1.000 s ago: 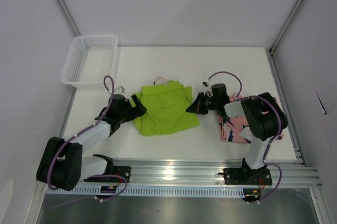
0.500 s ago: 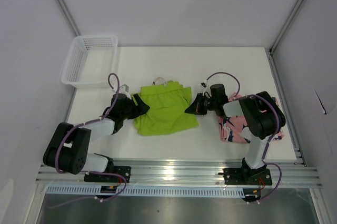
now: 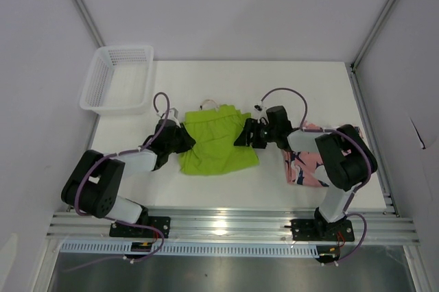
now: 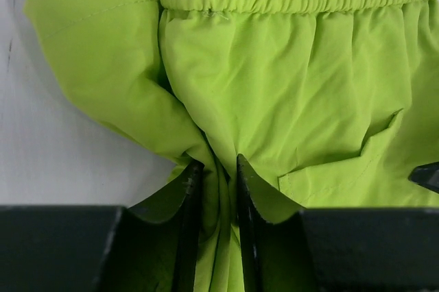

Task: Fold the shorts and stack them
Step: Neatly place the folded shorts to the corner

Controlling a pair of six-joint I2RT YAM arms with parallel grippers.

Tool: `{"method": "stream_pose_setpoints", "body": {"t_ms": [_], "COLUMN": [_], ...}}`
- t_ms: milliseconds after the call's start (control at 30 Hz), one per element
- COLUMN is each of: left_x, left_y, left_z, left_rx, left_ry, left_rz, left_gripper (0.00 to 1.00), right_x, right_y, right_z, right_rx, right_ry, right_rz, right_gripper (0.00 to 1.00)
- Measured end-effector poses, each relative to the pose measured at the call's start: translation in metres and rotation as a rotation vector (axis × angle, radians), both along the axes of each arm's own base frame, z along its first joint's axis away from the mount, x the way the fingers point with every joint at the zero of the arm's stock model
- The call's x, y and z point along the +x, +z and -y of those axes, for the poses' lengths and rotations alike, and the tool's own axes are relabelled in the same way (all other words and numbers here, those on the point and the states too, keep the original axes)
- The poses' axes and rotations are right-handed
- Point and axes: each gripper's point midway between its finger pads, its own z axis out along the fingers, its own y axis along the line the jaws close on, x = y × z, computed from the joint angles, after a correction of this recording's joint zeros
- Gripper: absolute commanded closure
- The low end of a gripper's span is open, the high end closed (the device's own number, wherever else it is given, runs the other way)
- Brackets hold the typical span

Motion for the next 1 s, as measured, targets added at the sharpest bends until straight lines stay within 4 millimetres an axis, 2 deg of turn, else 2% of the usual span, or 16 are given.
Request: {"method": "stream_pose_setpoints", "body": {"t_ms": [67, 233, 367, 600, 667, 767, 800, 867, 900, 1000], "left_x": [0.002, 0.003, 0.005, 0.011, 0.011, 0.012, 0.012, 0.012, 0.013, 0.014], "left_y": [0.0, -0.002, -0.005, -0.008, -0.008, -0.008, -0.009, -0.009, -0.009, -0.01], "left_z": [-0.002, -0.004, -0.003, -0.002, -0.001, -0.001, -0.001, -0.001, 0.0, 0.001], "left_rx": [0.014, 0.036, 0.053, 0.063, 0.064, 0.066, 0.066, 0.07, 0.072, 0.08], "left_ry": [0.004, 0.002, -0.008, -0.013, -0.014, -0.014, -0.015, -0.019, -0.021, -0.028], "left_rz": [0.001, -0.002, -0.008, -0.014, -0.014, -0.014, -0.015, -0.015, -0.014, -0.011], "left_gripper": [0.73, 0.73, 0.7, 0.69, 0.69, 0.69, 0.69, 0.7, 0.71, 0.78], "right_x": [0.003, 0.016, 0.028, 0.048, 0.05, 0.052, 0.052, 0.052, 0.051, 0.049], "right_y": [0.002, 0.006, 0.006, 0.006, 0.004, 0.001, -0.001, -0.006, -0.008, -0.013], "right_z": [0.004, 0.018, 0.029, 0.026, 0.024, 0.02, 0.018, 0.016, 0.015, 0.016], "right_rx": [0.004, 0.028, 0.032, 0.022, 0.015, 0.004, -0.001, -0.017, -0.022, -0.052], "right_ry": [-0.009, -0.053, -0.095, -0.109, -0.107, -0.103, -0.1, -0.099, -0.099, -0.108], "right_rz": [0.0, -0.013, -0.031, -0.029, -0.026, -0.029, -0.032, -0.038, -0.041, -0.052], "right_gripper": [0.26, 0.23, 0.23, 0.25, 0.3, 0.45, 0.54, 0.64, 0.77, 0.88]}}
